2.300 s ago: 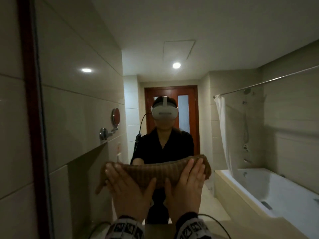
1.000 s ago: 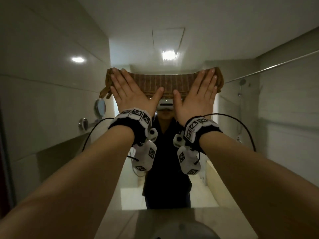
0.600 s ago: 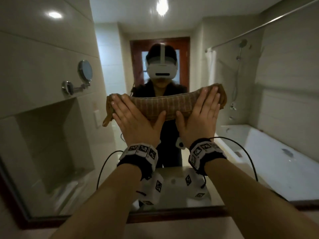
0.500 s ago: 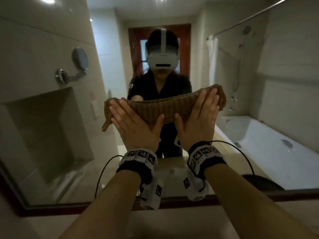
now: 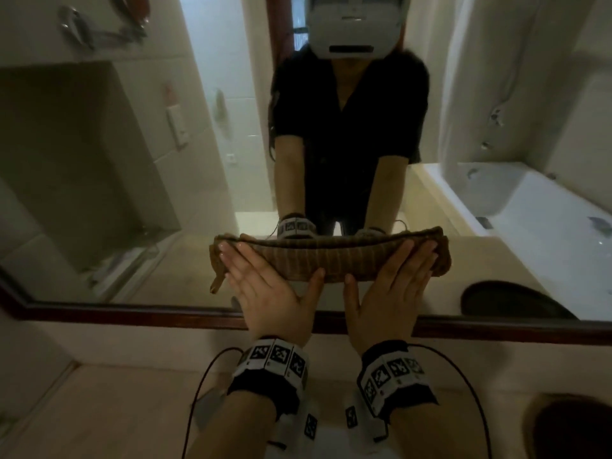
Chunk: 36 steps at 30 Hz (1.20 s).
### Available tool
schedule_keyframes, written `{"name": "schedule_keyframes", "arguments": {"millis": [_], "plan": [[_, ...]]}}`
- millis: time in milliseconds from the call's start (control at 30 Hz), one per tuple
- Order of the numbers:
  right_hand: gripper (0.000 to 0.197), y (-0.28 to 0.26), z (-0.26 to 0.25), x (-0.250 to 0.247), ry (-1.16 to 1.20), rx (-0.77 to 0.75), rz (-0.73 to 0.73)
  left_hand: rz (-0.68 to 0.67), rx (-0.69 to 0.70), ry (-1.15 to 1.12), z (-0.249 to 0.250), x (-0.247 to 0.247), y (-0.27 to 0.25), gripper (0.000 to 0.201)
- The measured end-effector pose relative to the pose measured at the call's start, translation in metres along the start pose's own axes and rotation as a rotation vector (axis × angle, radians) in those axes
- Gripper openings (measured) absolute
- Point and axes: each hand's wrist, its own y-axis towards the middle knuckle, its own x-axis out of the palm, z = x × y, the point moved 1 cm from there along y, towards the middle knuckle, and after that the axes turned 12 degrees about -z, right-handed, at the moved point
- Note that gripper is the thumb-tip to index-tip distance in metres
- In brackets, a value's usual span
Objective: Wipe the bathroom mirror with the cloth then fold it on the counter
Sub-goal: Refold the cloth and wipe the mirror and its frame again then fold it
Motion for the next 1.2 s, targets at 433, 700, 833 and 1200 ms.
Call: {"name": "schedule_keyframes", "arguments": {"millis": [433, 700, 833, 1200], "plan": [[0.087, -0.071, 0.063, 0.057, 0.004, 0.086, -0.133, -0.158, -0.115, -0.008, -0.022, 0.074, -0.058, 0.120], [0.089, -0.041, 0.040, 0.026, 0.137, 0.183, -0.058, -0.129, -0.114, -0.051, 0.010, 0.056, -0.039, 0.122], [0.087, 0.018, 0.032, -0.029, 0.119, 0.123, 0.036, -0.070, -0.086, -0.176, 0.063, 0.019, -0.005, 0.129], [0.089, 0.222, -0.021, -0.265, 0.087, -0.064, 0.325, 0.238, 0.141, -0.180, 0.259, -0.182, 0.142, 0.129]]}}
